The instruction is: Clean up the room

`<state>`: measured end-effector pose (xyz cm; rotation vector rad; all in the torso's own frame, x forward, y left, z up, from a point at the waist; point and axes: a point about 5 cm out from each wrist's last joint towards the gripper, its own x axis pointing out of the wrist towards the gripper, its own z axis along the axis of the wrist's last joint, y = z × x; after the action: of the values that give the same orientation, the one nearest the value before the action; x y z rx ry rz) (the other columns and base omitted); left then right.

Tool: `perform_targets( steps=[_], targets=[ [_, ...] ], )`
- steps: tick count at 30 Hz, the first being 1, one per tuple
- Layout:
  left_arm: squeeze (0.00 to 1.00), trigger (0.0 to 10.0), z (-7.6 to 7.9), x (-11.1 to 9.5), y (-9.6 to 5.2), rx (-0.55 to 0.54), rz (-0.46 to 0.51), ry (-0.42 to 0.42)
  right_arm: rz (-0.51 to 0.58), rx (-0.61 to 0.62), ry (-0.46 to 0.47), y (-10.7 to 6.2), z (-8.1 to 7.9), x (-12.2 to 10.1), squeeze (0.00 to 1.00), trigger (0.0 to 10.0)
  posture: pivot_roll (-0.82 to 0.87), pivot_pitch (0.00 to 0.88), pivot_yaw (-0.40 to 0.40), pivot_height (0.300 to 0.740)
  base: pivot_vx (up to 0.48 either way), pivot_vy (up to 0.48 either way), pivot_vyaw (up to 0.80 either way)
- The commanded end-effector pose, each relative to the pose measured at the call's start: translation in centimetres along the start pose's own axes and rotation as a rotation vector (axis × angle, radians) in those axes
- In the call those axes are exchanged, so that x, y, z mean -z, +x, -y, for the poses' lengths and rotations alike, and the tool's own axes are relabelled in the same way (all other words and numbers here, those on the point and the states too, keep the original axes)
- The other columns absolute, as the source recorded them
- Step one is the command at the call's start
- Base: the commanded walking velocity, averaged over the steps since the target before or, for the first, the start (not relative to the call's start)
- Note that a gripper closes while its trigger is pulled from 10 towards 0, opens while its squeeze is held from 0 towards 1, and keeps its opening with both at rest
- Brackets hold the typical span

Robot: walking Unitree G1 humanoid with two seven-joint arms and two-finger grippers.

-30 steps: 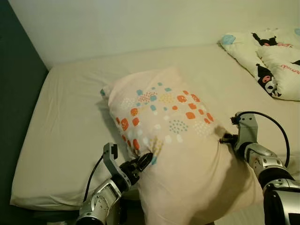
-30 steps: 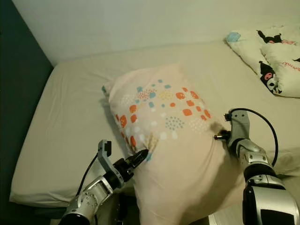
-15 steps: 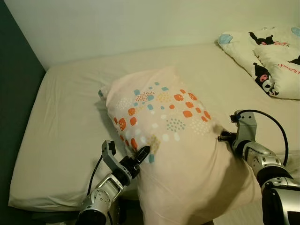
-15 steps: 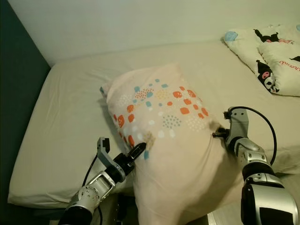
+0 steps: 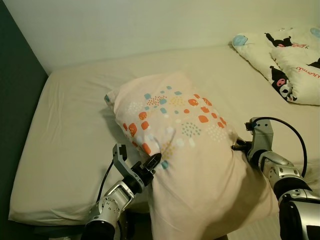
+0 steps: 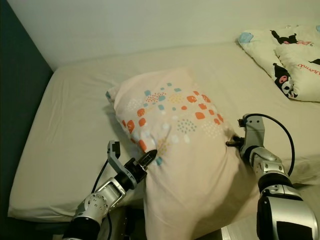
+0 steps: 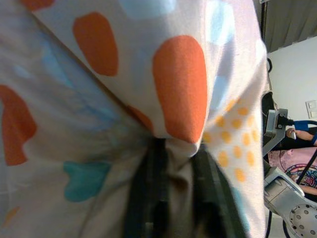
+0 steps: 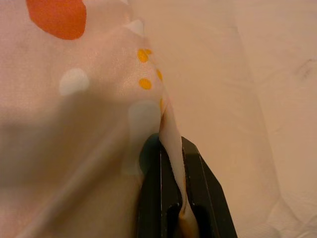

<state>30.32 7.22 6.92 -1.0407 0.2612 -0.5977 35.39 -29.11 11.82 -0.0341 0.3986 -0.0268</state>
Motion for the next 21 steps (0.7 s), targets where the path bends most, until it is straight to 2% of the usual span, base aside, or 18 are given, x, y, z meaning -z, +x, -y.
perform_targets(
  steps=[1,6,13,14,15,16,17,18,20,21],
  targets=[
    [0.0,0.0,1.4,3.8,0.6,0.057,-0.026,-0.133,-0.009,-0.004,0.013,0.0,-0.2,0.6,0.0,0.0,-0.1,0.258,0.02,0.606,0.0,0.0,0.0],
    [0.0,0.0,1.6,3.5,0.5,0.08,-0.045,-0.119,0.001,-0.01,0.01,0.1,-0.4,0.2,0.0,0.0,-0.09,0.254,0.022,0.606,0.0,0.0,0.0],
    [0.0,0.0,2.1,1.6,-0.3,0.133,-0.069,-0.032,0.066,-0.06,0.019,0.5,-1.3,-1.5,0.0,0.0,-0.09,0.235,0.02,0.606,0.0,0.0,0.0],
    [0.0,0.0,2.1,0.4,-0.8,0.141,-0.063,0.038,0.109,-0.088,0.027,0.7,-2.1,-2.5,0.0,0.0,-0.08,0.214,0.019,0.606,0.0,0.0,0.0],
    [0.0,0.0,2.1,0.4,-0.8,0.141,-0.063,0.038,0.109,-0.088,0.027,0.7,-2.1,-2.5,0.0,0.0,-0.08,0.214,0.019,0.606,0.0,0.0,0.0],
    [0.0,0.0,2.5,-3.0,-1.7,0.113,-0.009,0.267,0.236,-0.175,0.075,1.0,-4.6,-5.7,0.0,0.0,-0.08,0.19,0.014,0.606,0.0,0.0,0.0],
    [0.0,0.0,2.5,-3.0,-1.7,0.113,-0.009,0.267,0.236,-0.175,0.075,1.0,-4.6,-5.7,0.0,0.0,-0.08,0.19,0.014,0.606,0.0,0.0,0.0],
    [0.0,0.0,2.9,-4.4,-2.0,0.105,0.017,0.358,0.289,-0.216,0.08,1.1,-5.7,-7.0,0.0,0.0,-0.08,0.182,0.012,0.606,0.0,0.0,0.0],
    [0.0,0.0,3.4,-6.5,-2.1,0.069,0.081,0.47,0.363,-0.275,0.087,1.0,-7.7,-8.8,0.0,0.0,-0.07,0.164,0.006,0.606,0.0,0.0,0.0],
    [0.0,0.0,3.4,-6.5,-2.1,0.069,0.081,0.47,0.363,-0.275,0.087,1.0,-7.7,-8.8,0.0,0.0,-0.07,0.164,0.006,0.606,0.0,0.0,0.0]
  ],
)
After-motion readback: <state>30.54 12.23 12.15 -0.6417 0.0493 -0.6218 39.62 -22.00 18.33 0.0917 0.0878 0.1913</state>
